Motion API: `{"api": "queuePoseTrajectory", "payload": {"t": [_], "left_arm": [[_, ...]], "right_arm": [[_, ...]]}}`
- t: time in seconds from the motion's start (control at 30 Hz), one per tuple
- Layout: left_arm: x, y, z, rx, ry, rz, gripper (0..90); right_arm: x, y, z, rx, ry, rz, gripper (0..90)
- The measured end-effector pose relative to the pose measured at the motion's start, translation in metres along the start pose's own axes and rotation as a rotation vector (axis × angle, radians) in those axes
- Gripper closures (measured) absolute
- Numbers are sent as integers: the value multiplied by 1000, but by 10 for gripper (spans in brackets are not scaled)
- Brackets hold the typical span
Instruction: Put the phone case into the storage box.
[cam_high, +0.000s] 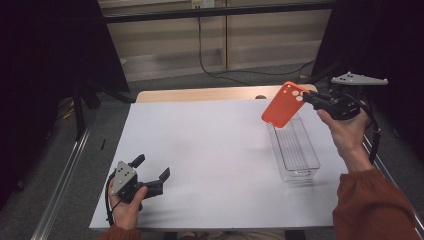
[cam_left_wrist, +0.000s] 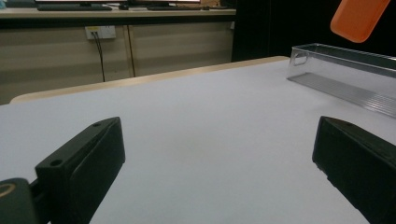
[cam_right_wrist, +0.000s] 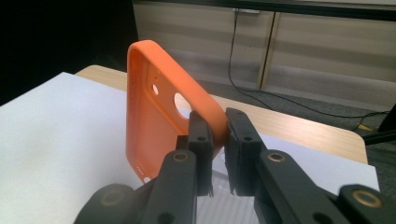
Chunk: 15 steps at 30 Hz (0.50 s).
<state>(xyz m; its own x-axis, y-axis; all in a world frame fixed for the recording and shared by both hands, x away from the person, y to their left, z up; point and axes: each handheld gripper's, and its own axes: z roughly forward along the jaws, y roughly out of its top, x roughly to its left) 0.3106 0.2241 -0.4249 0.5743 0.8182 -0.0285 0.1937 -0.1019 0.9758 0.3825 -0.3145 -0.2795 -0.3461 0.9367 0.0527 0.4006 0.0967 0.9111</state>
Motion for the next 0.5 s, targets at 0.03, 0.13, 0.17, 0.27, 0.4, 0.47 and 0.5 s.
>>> {"api": "queuePoseTrajectory", "payload": {"t": [0.03, 0.13, 0.17, 0.27, 0.4, 0.47, 0.5], "left_arm": [[0, 0, 0, -1, 1, 2, 27], [0, 0, -1, 0, 2, 0, 27], [0, 0, -1, -1, -1, 5, 27], [0, 0, -1, 4, -9, -8, 30], [-1, 1, 0, 10, -21, -18, 33], [-1, 2, 0, -1, -17, -22, 33], [-1, 2, 0, -4, -12, -21, 33]], "right_arm": [[-2, -1, 3, 8, -9, -9, 810], [-5, -1, 9, 7, -26, -11, 810], [-6, -1, 10, 7, -30, -14, 810], [-9, 0, 14, 11, -46, -24, 809], [-14, 2, 19, 13, -69, -39, 810], [-18, 2, 22, 21, -81, -47, 810], [-19, 2, 24, 23, -84, -46, 810]]}}
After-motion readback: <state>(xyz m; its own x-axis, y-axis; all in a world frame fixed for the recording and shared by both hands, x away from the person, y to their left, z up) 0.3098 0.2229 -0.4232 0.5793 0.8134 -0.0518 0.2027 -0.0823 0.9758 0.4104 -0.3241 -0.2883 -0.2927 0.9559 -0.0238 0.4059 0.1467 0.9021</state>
